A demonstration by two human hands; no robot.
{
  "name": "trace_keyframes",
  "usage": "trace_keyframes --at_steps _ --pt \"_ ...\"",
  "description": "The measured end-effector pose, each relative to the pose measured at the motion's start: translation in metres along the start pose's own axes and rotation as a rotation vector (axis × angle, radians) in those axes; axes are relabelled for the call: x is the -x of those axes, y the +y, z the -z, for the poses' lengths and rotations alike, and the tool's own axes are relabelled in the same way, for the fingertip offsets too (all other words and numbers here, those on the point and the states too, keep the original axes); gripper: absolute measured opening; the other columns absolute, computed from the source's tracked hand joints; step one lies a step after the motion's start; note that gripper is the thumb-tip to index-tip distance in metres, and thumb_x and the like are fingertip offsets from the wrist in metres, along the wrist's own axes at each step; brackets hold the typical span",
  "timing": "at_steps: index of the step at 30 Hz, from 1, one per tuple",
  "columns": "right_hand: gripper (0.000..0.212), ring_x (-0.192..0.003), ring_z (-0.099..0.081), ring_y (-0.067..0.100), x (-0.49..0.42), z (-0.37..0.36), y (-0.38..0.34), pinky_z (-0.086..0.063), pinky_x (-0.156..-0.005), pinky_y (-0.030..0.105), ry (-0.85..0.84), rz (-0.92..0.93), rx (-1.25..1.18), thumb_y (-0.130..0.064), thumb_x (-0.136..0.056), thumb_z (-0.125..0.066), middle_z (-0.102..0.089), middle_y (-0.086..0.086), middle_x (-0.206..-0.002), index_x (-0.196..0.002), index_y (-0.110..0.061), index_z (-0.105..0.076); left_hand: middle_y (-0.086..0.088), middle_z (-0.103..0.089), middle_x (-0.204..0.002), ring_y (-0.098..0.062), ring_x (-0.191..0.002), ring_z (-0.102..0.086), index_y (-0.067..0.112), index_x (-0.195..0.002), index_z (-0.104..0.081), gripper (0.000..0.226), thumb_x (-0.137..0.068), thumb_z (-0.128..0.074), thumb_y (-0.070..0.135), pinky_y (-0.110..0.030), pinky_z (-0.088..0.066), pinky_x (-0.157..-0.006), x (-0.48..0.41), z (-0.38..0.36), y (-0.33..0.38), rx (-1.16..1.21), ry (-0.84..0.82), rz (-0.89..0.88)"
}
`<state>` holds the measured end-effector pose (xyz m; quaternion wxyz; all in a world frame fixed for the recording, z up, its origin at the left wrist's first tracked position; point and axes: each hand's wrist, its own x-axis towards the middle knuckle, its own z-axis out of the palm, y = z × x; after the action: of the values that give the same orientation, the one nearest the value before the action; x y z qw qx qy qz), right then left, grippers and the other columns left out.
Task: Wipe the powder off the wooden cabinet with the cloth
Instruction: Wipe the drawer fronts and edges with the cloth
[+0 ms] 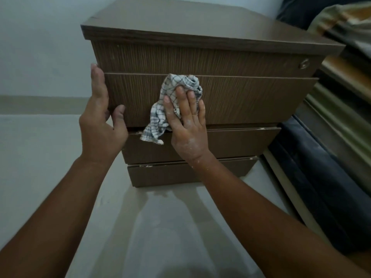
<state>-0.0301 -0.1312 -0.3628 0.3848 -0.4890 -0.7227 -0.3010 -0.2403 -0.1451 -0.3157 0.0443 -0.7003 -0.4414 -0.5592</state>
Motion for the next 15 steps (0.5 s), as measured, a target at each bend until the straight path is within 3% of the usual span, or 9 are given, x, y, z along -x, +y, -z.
trace_keyframes --at_steps 2,4,6,9,12,15 --pt "0.045 -0.153 0.023 0.016 0.008 0.004 0.023 0.006 -0.126 0.044 0.042 -0.034 0.007 -0.021 -0.107 -0.041 -0.018 0.014 -0.156 -0.150 -0.019 -0.028 -0.027 -0.043 -0.150 -0.034 -0.135 -0.050 0.000 -0.155 -0.016 0.073 -0.093 -0.055 0.000 -0.023 -0.052 -0.100 0.002 -0.002 -0.001 0.002 0.014 0.005" --pt "0.062 -0.154 0.021 0.018 0.015 0.009 0.047 0.003 -0.126 0.046 0.079 -0.080 0.031 -0.023 -0.098 -0.064 -0.017 0.017 -0.155 -0.149 -0.017 -0.029 -0.027 -0.045 -0.148 -0.033 -0.134 -0.051 -0.002 -0.155 -0.016 0.072 -0.094 -0.055 0.001 -0.019 -0.051 -0.100 0.003 -0.004 -0.002 0.003 0.017 0.006" --pt "0.072 -0.156 0.012 0.026 0.019 0.016 0.070 -0.003 -0.126 0.050 0.109 -0.124 0.051 -0.027 -0.092 -0.074 -0.016 0.019 -0.154 -0.148 -0.014 -0.030 -0.028 -0.047 -0.146 -0.035 -0.132 -0.053 -0.003 -0.155 -0.017 0.071 -0.095 -0.055 0.003 -0.013 -0.049 -0.100 0.003 -0.006 -0.003 -0.002 0.017 0.017" --pt "0.068 -0.146 -0.016 0.048 0.019 0.028 0.099 -0.018 -0.121 0.063 0.148 -0.181 0.063 -0.035 -0.095 -0.070 -0.017 0.025 -0.151 -0.146 -0.010 -0.032 -0.023 -0.050 -0.146 -0.026 -0.130 -0.056 -0.002 -0.155 -0.017 0.071 -0.095 -0.055 0.006 -0.011 -0.048 -0.099 0.004 -0.009 -0.003 0.011 0.035 0.032" --pt "0.057 -0.143 -0.019 0.052 0.018 0.038 0.125 -0.022 -0.119 0.066 0.242 -0.230 0.062 -0.039 -0.104 -0.055 -0.018 0.031 -0.149 -0.144 -0.004 -0.033 -0.002 -0.053 -0.145 -0.011 -0.124 -0.054 -0.002 -0.155 -0.018 0.069 -0.096 -0.054 0.008 -0.015 -0.047 -0.102 0.005 -0.012 -0.003 0.017 0.072 0.024" --pt "0.054 -0.147 -0.014 0.045 0.022 0.047 0.150 -0.020 -0.121 0.066 0.290 -0.319 0.073 -0.033 -0.107 -0.050 -0.015 0.035 -0.152 -0.145 -0.001 -0.030 0.025 -0.044 -0.138 0.003 -0.124 -0.050 -0.001 -0.155 -0.018 0.069 -0.097 -0.053 0.009 -0.023 -0.050 -0.104 0.007 -0.015 -0.007 0.040 0.094 0.020"
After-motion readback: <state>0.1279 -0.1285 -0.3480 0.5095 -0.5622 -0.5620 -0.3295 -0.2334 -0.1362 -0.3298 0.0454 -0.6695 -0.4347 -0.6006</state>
